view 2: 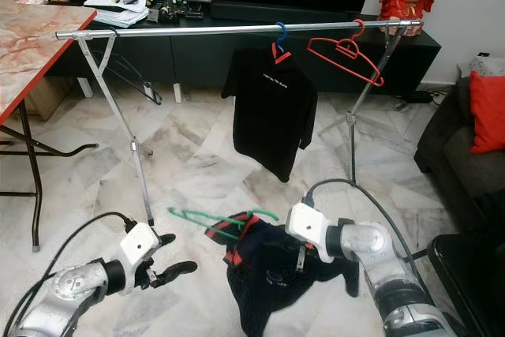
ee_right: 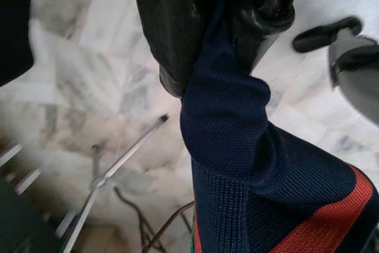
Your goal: Hang hanger
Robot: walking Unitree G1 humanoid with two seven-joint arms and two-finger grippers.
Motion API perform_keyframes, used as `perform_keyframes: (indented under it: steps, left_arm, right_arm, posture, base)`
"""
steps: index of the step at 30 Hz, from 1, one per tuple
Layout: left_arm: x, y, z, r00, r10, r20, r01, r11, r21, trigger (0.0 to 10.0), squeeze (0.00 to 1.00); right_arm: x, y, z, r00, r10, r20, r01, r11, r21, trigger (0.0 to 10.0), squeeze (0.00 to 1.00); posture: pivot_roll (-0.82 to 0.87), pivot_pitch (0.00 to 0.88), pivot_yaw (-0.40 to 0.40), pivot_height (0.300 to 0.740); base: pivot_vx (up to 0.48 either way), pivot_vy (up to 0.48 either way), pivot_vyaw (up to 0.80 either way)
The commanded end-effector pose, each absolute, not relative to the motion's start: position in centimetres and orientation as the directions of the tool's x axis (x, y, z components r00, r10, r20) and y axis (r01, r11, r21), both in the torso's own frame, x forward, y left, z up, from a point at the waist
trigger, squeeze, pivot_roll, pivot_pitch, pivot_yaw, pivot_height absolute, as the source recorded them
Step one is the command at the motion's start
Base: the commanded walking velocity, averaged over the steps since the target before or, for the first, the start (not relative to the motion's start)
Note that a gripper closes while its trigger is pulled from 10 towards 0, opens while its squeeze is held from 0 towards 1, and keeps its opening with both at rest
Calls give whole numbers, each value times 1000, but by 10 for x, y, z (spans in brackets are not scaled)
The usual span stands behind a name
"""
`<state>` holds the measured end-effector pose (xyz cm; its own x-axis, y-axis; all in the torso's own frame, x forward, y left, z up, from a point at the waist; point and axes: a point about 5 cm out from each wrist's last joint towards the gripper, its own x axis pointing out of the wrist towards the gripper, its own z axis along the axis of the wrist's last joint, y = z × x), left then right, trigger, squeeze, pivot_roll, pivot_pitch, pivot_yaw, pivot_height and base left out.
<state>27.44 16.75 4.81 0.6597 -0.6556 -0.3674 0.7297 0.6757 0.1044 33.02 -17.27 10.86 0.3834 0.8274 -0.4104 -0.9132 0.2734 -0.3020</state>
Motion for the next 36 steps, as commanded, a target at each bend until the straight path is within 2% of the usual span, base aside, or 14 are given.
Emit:
perform_keyframes:
  steps: [1,5,17,34,35,36]
  left_arm:
    - [275,166,43,652,-649,-393,726,684,74,10000,0]
    - [281,162,37,689,-612,-389,676,736,41,10000,0]
    - [295,143,37,762,-565,-316,602,798,27,10000,0]
    - [303,136,38,782,-565,-265,582,813,-16,10000,0]
    - [304,135,38,781,-567,-263,583,812,-20,6000,0]
    - [304,135,38,780,-568,-262,583,812,-23,6000,0]
  right_arm:
    - [337,-171,129,398,847,-354,-896,276,-348,0,0]
    - [339,-164,140,376,868,-325,-899,257,-354,0,0]
    - [332,-153,150,319,896,-308,-913,203,-354,0,0]
    - [324,-142,158,280,915,-292,-921,170,-352,0,0]
    - [324,-143,158,282,914,-293,-920,171,-352,0,0]
    - [324,-143,158,283,913,-294,-920,171,-352,0,0]
  posture:
    - [29,100,-97,740]
    - [27,101,-99,740]
    - [13,100,-105,740]
    - [2,88,-107,740]
    - [1,87,-107,740]
    - [1,87,-107,740]
  base:
    - [0,0,0]
    - [0,0,0]
    - [0,0,0]
    - [0,0,0]
    - [0,0,0]
    - [0,0,0]
